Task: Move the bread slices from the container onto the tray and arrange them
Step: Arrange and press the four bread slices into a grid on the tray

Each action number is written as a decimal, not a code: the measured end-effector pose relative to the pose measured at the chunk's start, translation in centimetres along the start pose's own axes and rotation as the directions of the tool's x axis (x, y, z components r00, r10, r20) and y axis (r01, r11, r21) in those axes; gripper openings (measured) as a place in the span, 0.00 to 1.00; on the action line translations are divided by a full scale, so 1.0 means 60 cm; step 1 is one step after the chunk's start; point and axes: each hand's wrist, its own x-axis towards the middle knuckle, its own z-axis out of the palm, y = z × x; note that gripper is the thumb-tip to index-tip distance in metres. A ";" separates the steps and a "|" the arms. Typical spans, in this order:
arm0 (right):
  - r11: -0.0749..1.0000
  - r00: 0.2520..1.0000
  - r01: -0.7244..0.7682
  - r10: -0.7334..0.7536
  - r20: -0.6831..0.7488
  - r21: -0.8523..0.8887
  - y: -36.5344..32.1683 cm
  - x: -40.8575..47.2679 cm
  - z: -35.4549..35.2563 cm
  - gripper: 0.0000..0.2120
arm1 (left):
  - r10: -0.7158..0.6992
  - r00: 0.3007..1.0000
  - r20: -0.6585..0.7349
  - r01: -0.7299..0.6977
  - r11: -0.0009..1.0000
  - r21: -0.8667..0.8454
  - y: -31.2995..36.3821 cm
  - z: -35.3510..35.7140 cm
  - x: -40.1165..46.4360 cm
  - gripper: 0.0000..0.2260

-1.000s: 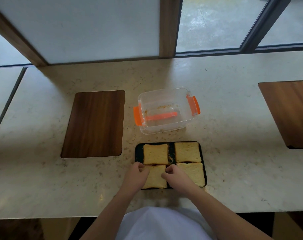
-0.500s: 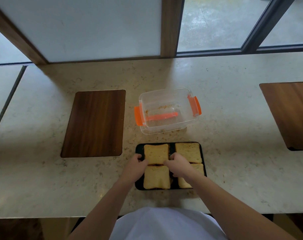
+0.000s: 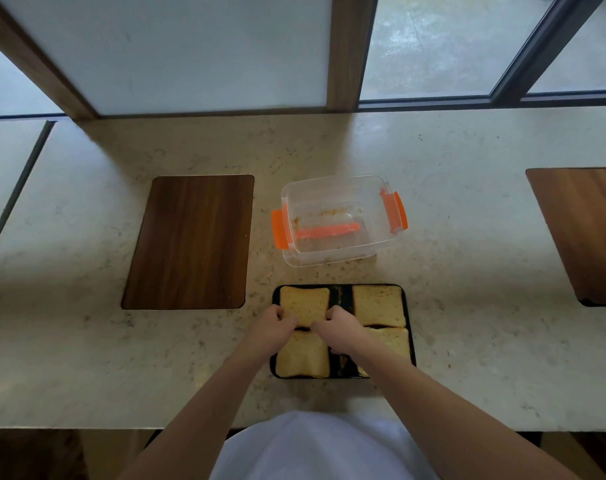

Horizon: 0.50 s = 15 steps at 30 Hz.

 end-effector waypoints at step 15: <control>0.994 0.898 -0.001 -0.046 -0.438 -0.106 0.094 0.001 -0.144 0.30 | 0.265 0.964 0.037 -0.266 0.940 0.211 0.137 0.124 -0.033 0.24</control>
